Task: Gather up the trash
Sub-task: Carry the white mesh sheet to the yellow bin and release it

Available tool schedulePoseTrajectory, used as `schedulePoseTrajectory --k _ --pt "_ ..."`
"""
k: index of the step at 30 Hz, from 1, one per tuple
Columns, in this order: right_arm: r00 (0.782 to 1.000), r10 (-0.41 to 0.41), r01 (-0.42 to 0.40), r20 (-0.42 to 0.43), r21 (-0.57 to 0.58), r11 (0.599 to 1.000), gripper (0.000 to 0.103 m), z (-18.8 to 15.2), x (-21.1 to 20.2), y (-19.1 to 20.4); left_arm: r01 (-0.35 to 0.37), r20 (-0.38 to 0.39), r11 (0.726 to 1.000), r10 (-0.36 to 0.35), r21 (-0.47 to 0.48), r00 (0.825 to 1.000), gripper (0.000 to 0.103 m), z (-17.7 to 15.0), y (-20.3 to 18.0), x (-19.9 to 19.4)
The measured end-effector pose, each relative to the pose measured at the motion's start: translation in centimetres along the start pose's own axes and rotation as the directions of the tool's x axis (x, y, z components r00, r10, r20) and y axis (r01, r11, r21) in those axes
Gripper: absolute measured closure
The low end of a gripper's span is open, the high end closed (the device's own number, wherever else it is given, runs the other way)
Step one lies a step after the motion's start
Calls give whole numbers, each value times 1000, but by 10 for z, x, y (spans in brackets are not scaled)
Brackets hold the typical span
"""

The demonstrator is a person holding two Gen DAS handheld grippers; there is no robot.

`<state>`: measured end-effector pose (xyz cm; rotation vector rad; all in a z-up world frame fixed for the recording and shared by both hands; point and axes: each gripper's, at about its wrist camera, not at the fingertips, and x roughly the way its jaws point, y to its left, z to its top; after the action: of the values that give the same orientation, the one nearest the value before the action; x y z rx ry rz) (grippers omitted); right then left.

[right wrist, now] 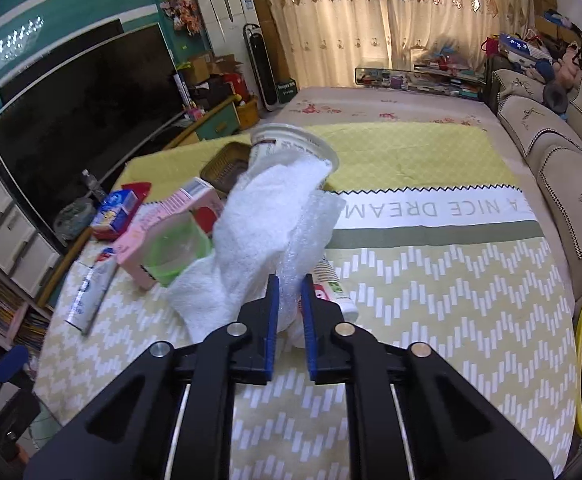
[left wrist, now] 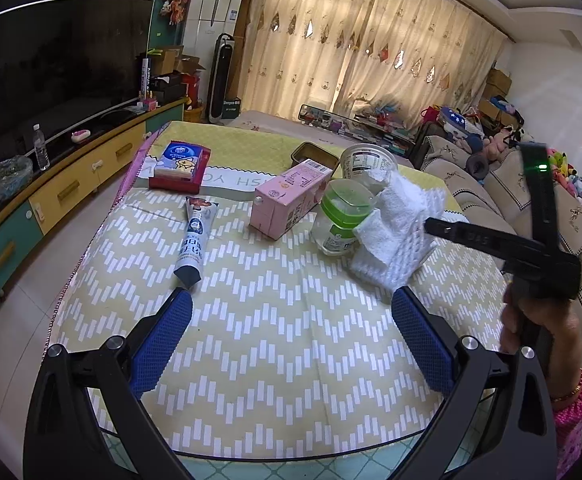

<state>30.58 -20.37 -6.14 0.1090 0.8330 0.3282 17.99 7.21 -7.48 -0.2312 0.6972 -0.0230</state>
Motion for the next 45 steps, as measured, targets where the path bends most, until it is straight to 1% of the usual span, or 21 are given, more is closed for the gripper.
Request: schedulePoseTrajectory --k 4,8,12,19,24,27,33,36,42,45 --pt "998 25 -25 56 4 1000 94 0 -34 -4 3 -2 1000 -3 4 1000 5 -1 -3 1" --pt "993 12 -10 118 -15 1000 94 -4 -71 -5 10 -6 1000 -10 15 1000 5 -2 -9 1" --pt "988 13 -12 156 -8 1000 94 -12 -100 -13 15 -5 1000 -15 27 1000 5 -3 -15 -1" --pt "981 -13 1 193 61 998 94 -31 -139 -50 25 -4 998 -25 63 1000 5 -5 -35 -6" --pt "975 -66 39 213 129 991 94 -43 -156 -86 36 -10 995 -35 90 999 5 -7 -51 -5" --pt "969 -115 76 218 179 981 94 -50 -165 -112 40 -9 994 -39 103 999 5 -8 -61 -4" --pt "951 -230 169 208 276 946 94 -64 -177 -168 50 -27 992 -47 119 999 5 -9 -77 4" --pt "939 -282 208 195 328 921 94 -73 -183 -198 55 -41 990 -50 133 998 5 -11 -88 10" --pt "908 -379 278 177 424 862 94 -90 -198 -255 58 -56 985 -49 160 997 5 -10 -108 20" --pt "891 -430 320 146 470 822 94 -97 -197 -289 59 -68 982 -48 177 997 5 -10 -118 25"
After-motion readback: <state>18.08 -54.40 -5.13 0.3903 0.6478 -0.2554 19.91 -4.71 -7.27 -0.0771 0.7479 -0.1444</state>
